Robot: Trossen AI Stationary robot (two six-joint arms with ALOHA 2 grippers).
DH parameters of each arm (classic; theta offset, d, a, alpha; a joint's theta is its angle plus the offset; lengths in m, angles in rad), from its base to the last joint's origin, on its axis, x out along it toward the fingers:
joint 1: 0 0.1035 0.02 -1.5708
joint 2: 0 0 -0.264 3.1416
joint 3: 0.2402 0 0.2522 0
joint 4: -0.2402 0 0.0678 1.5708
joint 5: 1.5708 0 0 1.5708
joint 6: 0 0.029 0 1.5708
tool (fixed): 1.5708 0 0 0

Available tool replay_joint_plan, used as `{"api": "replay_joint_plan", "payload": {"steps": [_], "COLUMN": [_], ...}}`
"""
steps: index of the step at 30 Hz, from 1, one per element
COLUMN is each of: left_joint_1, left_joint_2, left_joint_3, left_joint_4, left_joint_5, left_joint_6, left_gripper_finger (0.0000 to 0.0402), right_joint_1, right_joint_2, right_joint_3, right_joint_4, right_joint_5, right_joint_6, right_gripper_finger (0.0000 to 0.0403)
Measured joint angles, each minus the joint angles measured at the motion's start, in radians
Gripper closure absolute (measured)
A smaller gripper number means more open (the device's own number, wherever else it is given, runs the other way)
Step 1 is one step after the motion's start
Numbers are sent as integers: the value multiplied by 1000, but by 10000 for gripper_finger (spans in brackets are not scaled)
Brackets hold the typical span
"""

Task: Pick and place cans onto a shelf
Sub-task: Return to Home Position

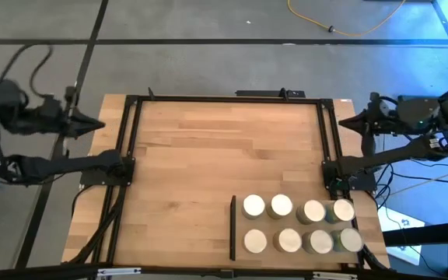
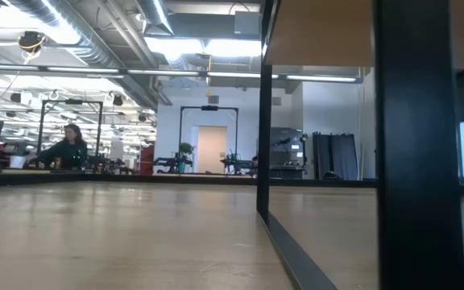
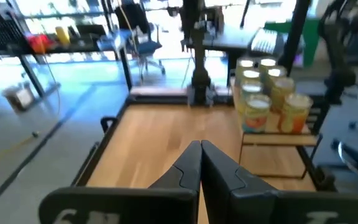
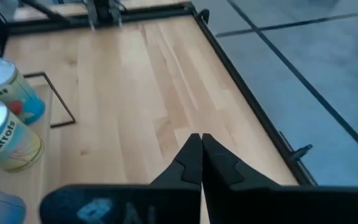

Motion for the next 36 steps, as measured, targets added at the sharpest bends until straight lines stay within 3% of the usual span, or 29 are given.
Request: {"api": "replay_joint_plan", "payload": {"steps": [12,21,29,36], "left_joint_1": [0,0,-10,-10], "left_joint_2": [-411,-676,-677,-677], "left_joint_3": [-325,-546,-619,-747], "left_joint_4": [188,321,344,516], "left_joint_5": [-148,-188,-212,-205], "left_joint_6": [-166,-213,-209,-203], "left_gripper_finger": [401,401,401,401], "right_joint_1": [0,0,0,0], "right_joint_2": [-248,-407,-549,-644], "right_joint_3": [-270,-442,-552,-664], "right_joint_4": [189,299,378,510], "right_joint_5": [-54,-79,-80,-97], "right_joint_6": [13,47,91,19], "right_gripper_finger": [403,403,403,402]}}
